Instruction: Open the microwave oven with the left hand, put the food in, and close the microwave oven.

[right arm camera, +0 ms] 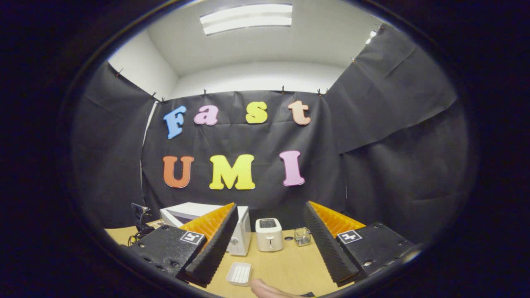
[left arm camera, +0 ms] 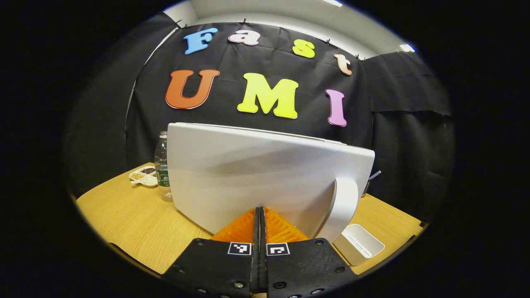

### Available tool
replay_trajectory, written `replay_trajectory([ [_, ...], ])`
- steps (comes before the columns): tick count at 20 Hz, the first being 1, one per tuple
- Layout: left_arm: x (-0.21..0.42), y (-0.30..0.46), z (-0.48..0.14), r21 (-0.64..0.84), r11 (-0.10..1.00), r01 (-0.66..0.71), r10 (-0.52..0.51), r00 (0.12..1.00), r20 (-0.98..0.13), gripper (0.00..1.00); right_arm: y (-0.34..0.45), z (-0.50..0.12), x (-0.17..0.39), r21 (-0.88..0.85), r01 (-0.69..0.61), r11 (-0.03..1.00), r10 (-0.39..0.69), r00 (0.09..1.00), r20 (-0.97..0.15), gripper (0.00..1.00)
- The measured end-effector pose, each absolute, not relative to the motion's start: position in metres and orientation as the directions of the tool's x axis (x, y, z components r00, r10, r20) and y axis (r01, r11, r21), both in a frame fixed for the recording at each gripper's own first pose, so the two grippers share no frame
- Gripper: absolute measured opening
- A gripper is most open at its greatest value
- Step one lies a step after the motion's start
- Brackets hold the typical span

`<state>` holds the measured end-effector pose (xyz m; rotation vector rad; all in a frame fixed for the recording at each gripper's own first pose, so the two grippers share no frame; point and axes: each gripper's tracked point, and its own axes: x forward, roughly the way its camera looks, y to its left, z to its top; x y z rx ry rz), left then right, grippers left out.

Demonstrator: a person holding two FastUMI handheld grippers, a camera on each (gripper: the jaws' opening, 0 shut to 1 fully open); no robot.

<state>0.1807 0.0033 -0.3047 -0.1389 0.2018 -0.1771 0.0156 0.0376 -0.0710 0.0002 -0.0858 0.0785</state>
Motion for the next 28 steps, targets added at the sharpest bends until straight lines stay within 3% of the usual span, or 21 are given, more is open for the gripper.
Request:
replay_trajectory([
  [1, 0.188, -0.001, -0.305, -0.156, 0.974, 0.166, -0.194, 0.963, -0.187, 0.0, 0.032, -0.073, 0.023, 0.0, -0.072, 0.997, 0.072, 0.994, 0.083, 1.0],
  [2, 0.195, -0.005, -0.308, -0.158, 0.973, 0.168, -0.197, 0.962, -0.19, 0.0, 0.027, -0.077, 0.031, 0.006, -0.064, 0.998, 0.064, 0.995, 0.075, 1.0],
  [3, 0.2, -0.01, -0.311, -0.164, 0.971, 0.172, -0.204, 0.958, -0.202, 0.0, 0.022, -0.081, 0.039, 0.011, -0.058, 0.998, 0.058, 0.996, 0.064, 0.92],
  [4, 0.206, -0.015, -0.311, -0.168, 0.97, 0.178, -0.211, 0.957, -0.202, 0.0, 0.018, -0.086, 0.046, 0.014, -0.057, 0.998, 0.056, 0.997, 0.057, 1.0],
  [19, 0.285, -0.048, -0.315, -0.145, 0.978, 0.15, -0.182, 0.954, -0.239, 0.0, -0.005, -0.141, 0.123, 0.057, -0.067, 0.996, 0.069, 0.997, -0.035, 1.0],
  [20, 0.281, -0.051, -0.319, -0.155, 0.976, 0.155, -0.191, 0.947, -0.257, 0.0, -0.006, -0.143, 0.125, 0.056, -0.063, 0.996, 0.065, 0.997, -0.037, 0.92],
  [23, 0.282, -0.048, -0.318, -0.156, 0.975, 0.156, -0.192, 0.948, -0.255, 0.0, -0.004, -0.147, 0.128, 0.072, -0.058, 0.996, 0.062, 0.997, -0.055, 0.92],
  [24, 0.281, -0.044, -0.318, -0.14, 0.981, 0.137, -0.17, 0.95, -0.261, 0.1, -0.003, -0.148, 0.125, 0.072, -0.059, 0.996, 0.064, 0.996, -0.063, 0.92],
  [25, 0.275, -0.043, -0.315, -0.141, 0.981, 0.135, -0.169, 0.949, -0.266, 0.0, 0.0, -0.148, 0.122, 0.07, -0.061, 0.996, 0.066, 0.996, -0.067, 0.92],
  [26, 0.27, -0.046, -0.31, -0.153, 0.978, 0.14, -0.177, 0.948, -0.265, 0.0, 0.0, -0.144, 0.119, 0.066, -0.059, 0.996, 0.063, 0.996, -0.068, 1.0],
  [27, 0.262, -0.044, -0.299, -0.159, 0.978, 0.136, -0.174, 0.95, -0.259, 0.0, 0.0, -0.141, 0.116, 0.059, -0.053, 0.997, 0.057, 0.996, -0.069, 0.92],
  [28, 0.253, -0.042, -0.288, -0.161, 0.978, 0.134, -0.171, 0.954, -0.246, 0.0, 0.001, -0.139, 0.112, 0.05, -0.046, 0.998, 0.049, 0.996, -0.07, 1.0],
])
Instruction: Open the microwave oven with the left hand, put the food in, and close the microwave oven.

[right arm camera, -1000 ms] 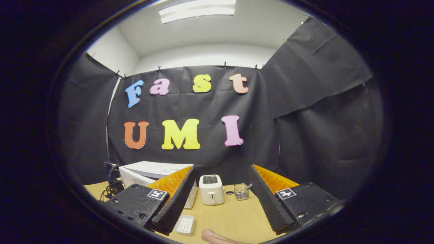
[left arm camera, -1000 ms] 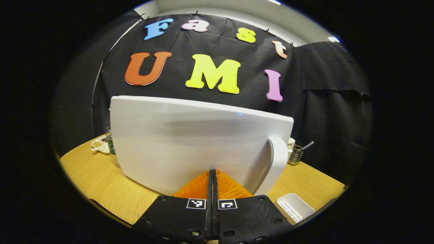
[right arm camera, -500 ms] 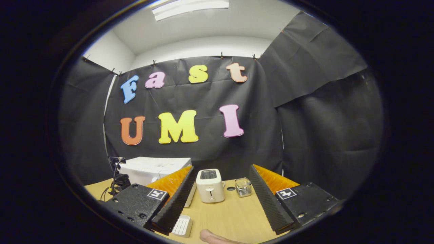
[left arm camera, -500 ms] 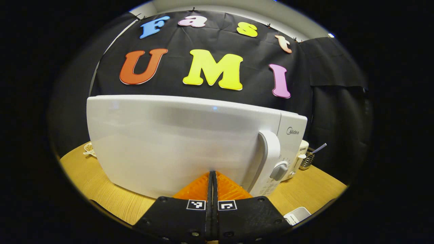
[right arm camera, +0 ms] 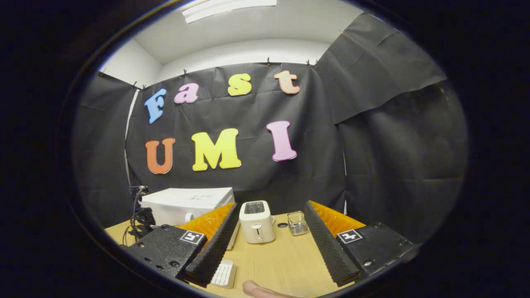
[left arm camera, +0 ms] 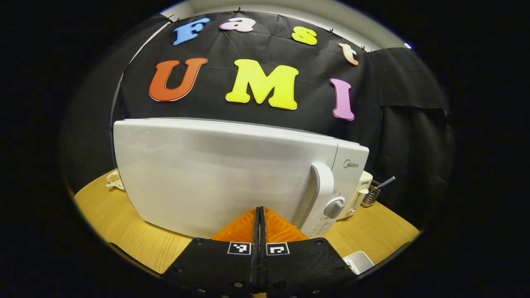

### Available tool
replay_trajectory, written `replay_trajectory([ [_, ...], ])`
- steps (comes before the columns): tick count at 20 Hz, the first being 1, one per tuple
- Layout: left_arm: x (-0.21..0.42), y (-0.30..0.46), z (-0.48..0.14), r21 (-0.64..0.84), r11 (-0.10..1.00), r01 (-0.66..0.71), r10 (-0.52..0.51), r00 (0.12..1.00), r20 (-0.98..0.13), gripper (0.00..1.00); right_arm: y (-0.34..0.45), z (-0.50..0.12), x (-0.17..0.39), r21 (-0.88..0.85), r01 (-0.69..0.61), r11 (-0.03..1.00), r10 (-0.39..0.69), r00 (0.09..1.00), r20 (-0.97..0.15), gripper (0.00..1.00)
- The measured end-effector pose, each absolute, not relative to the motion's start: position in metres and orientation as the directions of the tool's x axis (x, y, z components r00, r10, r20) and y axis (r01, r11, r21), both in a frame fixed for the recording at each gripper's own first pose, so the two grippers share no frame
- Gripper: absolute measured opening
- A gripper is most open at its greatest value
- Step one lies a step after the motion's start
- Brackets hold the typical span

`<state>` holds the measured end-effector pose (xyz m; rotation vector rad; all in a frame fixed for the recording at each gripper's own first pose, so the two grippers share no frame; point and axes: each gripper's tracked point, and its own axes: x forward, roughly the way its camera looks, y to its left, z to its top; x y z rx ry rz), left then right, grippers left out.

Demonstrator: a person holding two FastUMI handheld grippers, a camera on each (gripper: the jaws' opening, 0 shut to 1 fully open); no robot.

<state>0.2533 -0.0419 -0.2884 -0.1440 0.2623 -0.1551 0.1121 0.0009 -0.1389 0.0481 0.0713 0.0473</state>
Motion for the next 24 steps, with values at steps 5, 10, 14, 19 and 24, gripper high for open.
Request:
replay_trajectory([
  [5, 0.192, -0.031, -0.217, -0.173, 0.975, 0.138, -0.17, 0.968, -0.185, 0.0, 0.015, -0.125, 0.078, 0.06, -0.053, 0.997, 0.057, 0.996, -0.074, 0.92],
  [10, 0.124, -0.026, -0.17, -0.133, 0.981, 0.138, -0.16, 0.971, -0.175, 0.4, 0.026, -0.117, 0.034, 0.077, -0.069, 0.995, 0.074, 0.994, -0.076, 1.0],
  [14, 0.074, -0.009, -0.123, -0.024, 0.997, 0.071, -0.073, 0.99, -0.118, 0.93, 0.029, -0.1, 0.006, 0.07, -0.06, 0.996, 0.064, 0.997, -0.047, 0.92],
  [19, 0.003, 0.009, -0.079, -0.009, 1.0, -0.007, 0.006, 0.998, -0.059, 0.94, 0.04, -0.083, -0.024, 0.06, -0.076, 0.995, 0.077, 0.997, -0.02, 0.92],
  [24, -0.048, 0.029, -0.072, -0.069, 0.998, -0.011, 0.008, 0.999, -0.034, 0.93, 0.056, -0.073, -0.04, 0.022, -0.11, 0.994, 0.11, 0.994, 0.0, 1.0],
])
